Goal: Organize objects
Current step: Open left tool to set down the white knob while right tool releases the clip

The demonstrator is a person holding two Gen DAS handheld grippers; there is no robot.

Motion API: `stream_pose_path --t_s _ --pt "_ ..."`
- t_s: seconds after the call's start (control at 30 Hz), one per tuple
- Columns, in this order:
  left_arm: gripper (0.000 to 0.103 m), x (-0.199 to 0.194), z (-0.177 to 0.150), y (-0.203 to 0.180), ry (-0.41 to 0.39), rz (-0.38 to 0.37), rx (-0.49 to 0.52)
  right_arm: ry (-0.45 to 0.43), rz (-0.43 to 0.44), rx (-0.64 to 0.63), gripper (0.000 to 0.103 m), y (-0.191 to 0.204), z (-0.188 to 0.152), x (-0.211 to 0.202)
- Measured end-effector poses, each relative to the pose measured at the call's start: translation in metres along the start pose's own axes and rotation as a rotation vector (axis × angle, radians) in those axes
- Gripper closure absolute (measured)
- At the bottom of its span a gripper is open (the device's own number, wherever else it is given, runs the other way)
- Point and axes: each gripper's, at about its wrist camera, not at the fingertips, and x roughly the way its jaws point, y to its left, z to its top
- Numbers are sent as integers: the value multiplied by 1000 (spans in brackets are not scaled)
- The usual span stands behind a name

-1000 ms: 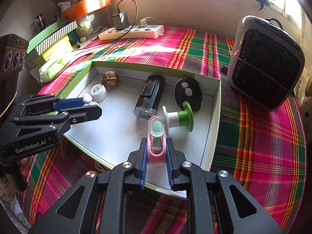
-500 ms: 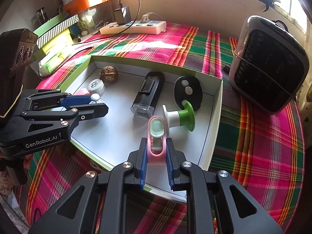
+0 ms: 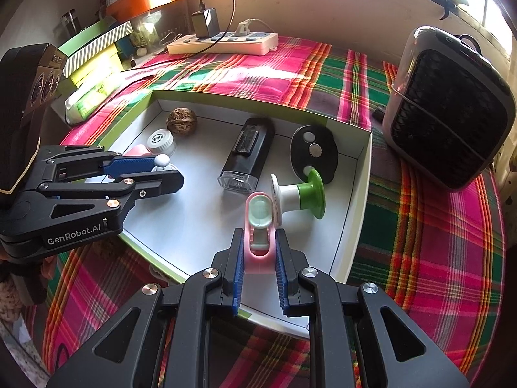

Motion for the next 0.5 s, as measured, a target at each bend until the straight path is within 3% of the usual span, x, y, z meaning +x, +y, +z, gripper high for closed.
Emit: stream_pose_path --t_s 0.5 --pt "74 0 0 -1 6 5 1 1 -10 11 85 0 0 0"
